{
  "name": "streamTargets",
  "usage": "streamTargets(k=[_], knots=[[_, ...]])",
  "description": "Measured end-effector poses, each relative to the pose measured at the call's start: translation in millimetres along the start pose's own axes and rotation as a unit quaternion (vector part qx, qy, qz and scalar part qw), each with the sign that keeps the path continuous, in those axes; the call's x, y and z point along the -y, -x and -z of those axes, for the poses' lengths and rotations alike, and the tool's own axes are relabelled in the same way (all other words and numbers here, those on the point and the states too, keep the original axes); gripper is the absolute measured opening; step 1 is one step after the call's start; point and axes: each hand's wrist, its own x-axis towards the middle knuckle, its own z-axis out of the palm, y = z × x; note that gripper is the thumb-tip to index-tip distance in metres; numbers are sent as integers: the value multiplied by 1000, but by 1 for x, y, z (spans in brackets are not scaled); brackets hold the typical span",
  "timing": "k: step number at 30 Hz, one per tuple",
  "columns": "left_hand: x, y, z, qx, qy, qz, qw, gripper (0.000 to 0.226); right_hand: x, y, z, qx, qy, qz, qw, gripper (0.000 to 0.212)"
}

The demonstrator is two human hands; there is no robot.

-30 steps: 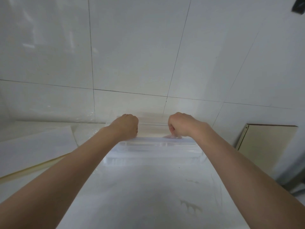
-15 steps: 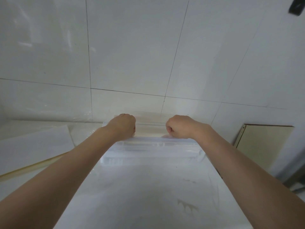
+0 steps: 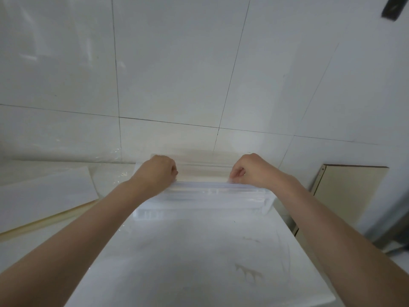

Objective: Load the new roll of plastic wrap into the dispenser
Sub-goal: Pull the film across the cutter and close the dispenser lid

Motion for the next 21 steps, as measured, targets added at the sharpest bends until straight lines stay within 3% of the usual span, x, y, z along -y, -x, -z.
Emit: streamTargets(k=[6,12,21], knots=[[2,7,0,-38,18,-11,999,24,-5,2,4,-10,-3,-7,1000,12],[8,3,23,38,35,-1,999,10,-7,0,6,-1,12,-4,1000,3],[0,2,34,72,28,21,997,9,-10,1,5,17,31,-1,999,8]])
